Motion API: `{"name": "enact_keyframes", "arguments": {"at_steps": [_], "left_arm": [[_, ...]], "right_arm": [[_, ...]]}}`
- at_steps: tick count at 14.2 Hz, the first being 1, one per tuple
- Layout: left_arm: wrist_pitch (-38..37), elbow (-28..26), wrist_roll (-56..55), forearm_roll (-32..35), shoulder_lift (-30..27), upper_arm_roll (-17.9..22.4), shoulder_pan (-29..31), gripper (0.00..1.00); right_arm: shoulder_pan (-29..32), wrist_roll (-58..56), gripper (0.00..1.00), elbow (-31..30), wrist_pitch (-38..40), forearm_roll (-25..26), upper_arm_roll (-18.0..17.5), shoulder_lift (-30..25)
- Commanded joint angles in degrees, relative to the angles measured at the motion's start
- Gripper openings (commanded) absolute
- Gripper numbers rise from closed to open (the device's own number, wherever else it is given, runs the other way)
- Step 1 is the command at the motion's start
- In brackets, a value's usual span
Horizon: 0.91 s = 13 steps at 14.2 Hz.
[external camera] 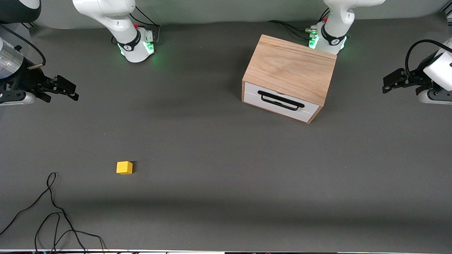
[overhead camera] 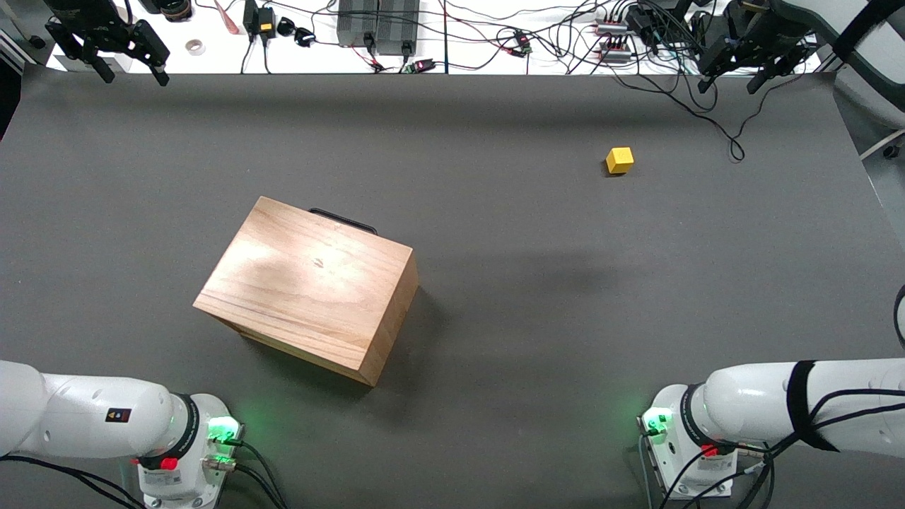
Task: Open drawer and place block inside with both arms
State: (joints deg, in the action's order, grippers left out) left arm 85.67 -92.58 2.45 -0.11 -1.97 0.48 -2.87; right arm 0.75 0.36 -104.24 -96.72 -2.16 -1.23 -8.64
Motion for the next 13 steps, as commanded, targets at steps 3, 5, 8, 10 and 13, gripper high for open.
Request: {"name": "enact_keyframes", "arguments": {"at_steps": [3,5,8,10,13], "left_arm": [[-0.68,0.12,0.89,1.6,-0.14,0.14,-0.65,1.0],[-0.68,0.12,0.89,1.78,-0.05,0.05,-0.73,1.0],[-0.68,0.12,0.8,1.78,-0.05,-0.04,-0.73,1.0],[-0.68,0.12,0.71,1.69,-0.05,-0.04,-0.73,1.0],[-0.68,0.12,-0.69,1.6,-0.05,-0.12,-1.0,1.0]], "right_arm": [[-0.04,-0.98,1.0,0.62,0.39,0.23,0.17,0.64],[-0.13,-0.89,1.0,0.53,0.39,0.23,0.17,0.73],[-0.13,-1.24,1.0,0.44,0.22,-0.03,0.17,1.34],[-0.22,-1.24,1.0,0.7,-0.4,-0.3,0.09,2.39],[-0.57,-1.15,1.0,6.48,-0.84,0.14,-0.35,8.09]]}}
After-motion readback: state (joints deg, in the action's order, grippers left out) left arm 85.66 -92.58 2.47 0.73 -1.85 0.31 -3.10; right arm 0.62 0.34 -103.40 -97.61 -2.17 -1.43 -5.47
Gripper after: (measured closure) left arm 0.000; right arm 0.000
